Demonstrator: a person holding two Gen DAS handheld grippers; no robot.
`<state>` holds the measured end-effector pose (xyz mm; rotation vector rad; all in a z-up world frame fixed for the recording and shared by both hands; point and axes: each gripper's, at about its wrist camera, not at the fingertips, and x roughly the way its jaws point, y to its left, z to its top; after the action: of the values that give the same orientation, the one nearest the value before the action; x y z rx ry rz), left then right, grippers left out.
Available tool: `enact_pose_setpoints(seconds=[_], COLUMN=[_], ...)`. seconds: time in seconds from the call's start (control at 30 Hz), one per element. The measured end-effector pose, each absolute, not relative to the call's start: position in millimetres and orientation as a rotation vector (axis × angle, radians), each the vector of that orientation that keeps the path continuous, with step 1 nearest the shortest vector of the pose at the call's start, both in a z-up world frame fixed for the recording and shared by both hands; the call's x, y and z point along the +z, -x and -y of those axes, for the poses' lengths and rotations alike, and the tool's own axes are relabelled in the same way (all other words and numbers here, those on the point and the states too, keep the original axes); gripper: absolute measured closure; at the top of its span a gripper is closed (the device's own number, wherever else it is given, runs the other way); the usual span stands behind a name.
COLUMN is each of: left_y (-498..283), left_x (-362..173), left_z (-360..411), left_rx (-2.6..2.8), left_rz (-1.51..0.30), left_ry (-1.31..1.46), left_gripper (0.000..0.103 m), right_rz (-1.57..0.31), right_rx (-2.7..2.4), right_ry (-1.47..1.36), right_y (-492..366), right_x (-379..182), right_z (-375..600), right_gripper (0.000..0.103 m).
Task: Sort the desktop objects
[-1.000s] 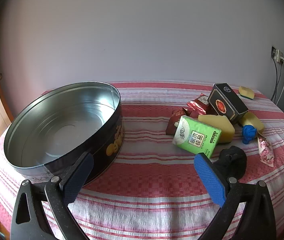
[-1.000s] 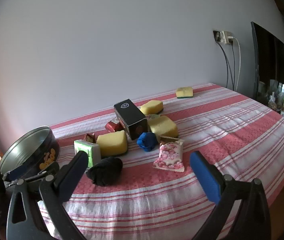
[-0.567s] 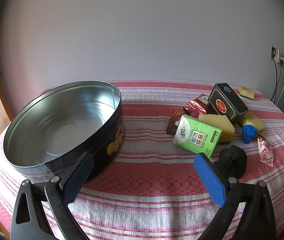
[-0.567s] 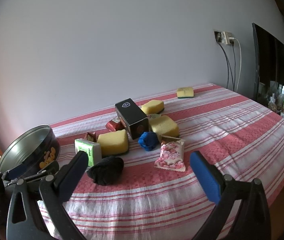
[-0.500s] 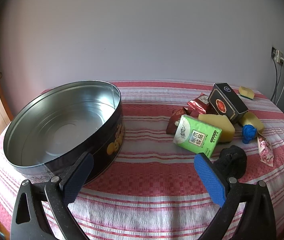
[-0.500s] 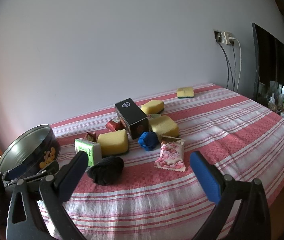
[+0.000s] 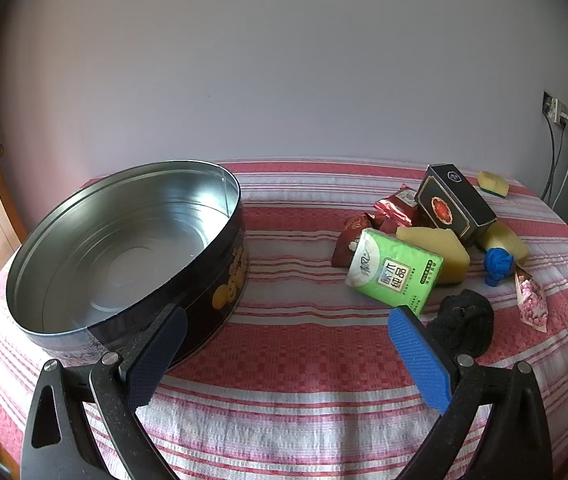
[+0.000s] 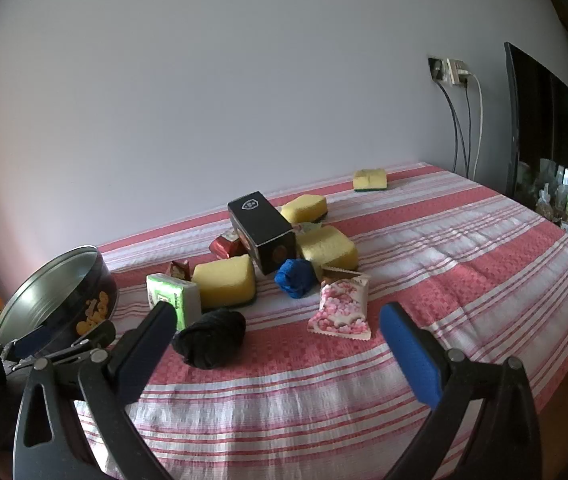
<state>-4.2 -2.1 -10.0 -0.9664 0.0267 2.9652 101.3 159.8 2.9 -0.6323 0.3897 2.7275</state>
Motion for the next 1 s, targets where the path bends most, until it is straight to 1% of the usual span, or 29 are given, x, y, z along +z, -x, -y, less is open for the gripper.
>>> enact_pose_setpoints(seconds=[0.5, 0.67, 1.0], left_y=[1, -5, -10], left_x=[-9, -7, -10], left_z=[-4, -14, -32], left_rx=[2.933, 2.887, 2.826], left_rz=[-0.036, -0.055, -0.083], left_ry=[0.964, 0.933, 0.936], left_gripper=[0.001, 0.001, 0.001], right_rz=[-0.389, -0.370, -0.394], right_rx=[2.704, 2.646, 2.584], right_ry=[0.662, 0.695, 0.745], right_y=[-98, -94, -93], right_x=[0, -2, -9], right_z=[-165, -172, -191], right_gripper=[0.000, 0.000, 0.000])
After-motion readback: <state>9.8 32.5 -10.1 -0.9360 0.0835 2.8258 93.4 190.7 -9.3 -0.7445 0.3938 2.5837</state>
